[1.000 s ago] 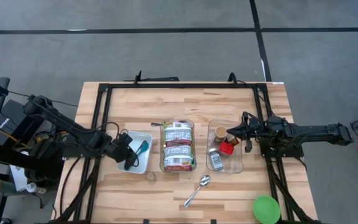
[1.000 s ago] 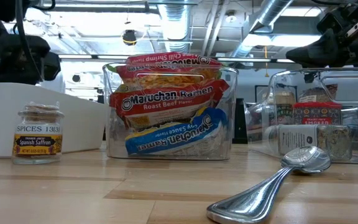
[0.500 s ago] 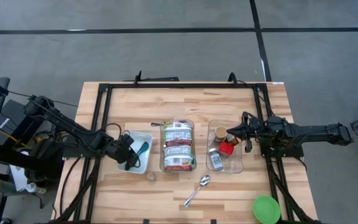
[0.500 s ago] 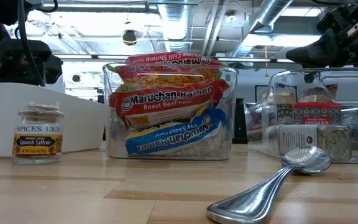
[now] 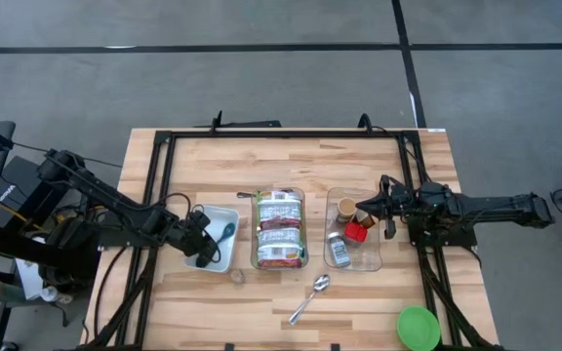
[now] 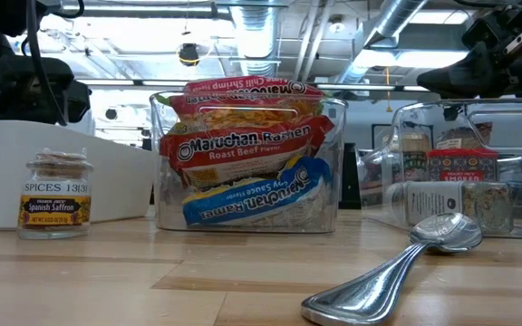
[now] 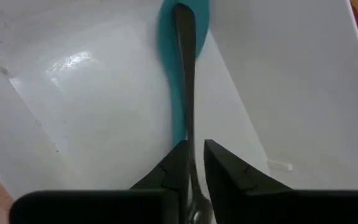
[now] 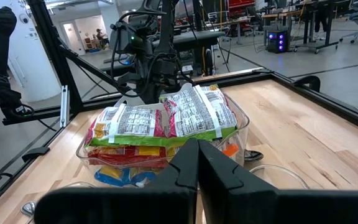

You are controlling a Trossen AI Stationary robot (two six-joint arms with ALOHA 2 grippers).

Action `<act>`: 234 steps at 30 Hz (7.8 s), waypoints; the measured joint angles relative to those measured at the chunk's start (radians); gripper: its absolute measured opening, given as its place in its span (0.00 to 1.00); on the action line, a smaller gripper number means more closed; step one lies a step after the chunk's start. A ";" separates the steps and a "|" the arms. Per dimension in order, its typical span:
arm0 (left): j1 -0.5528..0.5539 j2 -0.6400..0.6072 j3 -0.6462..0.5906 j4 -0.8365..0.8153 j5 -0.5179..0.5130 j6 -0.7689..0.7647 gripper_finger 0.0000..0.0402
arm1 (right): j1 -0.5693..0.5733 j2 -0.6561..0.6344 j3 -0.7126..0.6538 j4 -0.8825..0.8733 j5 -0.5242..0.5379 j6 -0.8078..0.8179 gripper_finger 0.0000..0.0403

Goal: Pick & Place Food Item
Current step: Put the bottom black spoon into the white bin, then adjust the left transparent bin on the table, then put the black spoon into the white bin

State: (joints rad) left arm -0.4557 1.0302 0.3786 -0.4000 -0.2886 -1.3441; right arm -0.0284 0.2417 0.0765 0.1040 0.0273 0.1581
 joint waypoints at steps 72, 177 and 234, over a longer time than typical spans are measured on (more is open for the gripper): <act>0.388 -0.301 0.001 0.638 0.206 1.026 0.00 | 0.000 0.000 0.000 0.000 0.000 0.000 0.00; 0.853 0.360 0.363 0.296 0.629 1.253 0.00 | 0.000 0.000 0.000 0.000 0.000 0.000 0.00; 0.974 0.594 0.362 0.276 0.663 1.286 0.00 | 0.000 0.000 0.000 0.000 0.000 0.000 0.00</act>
State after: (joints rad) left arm 0.5180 1.6237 0.7406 -0.1244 0.3747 -0.0584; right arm -0.0284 0.2417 0.0769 0.1040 0.0277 0.1581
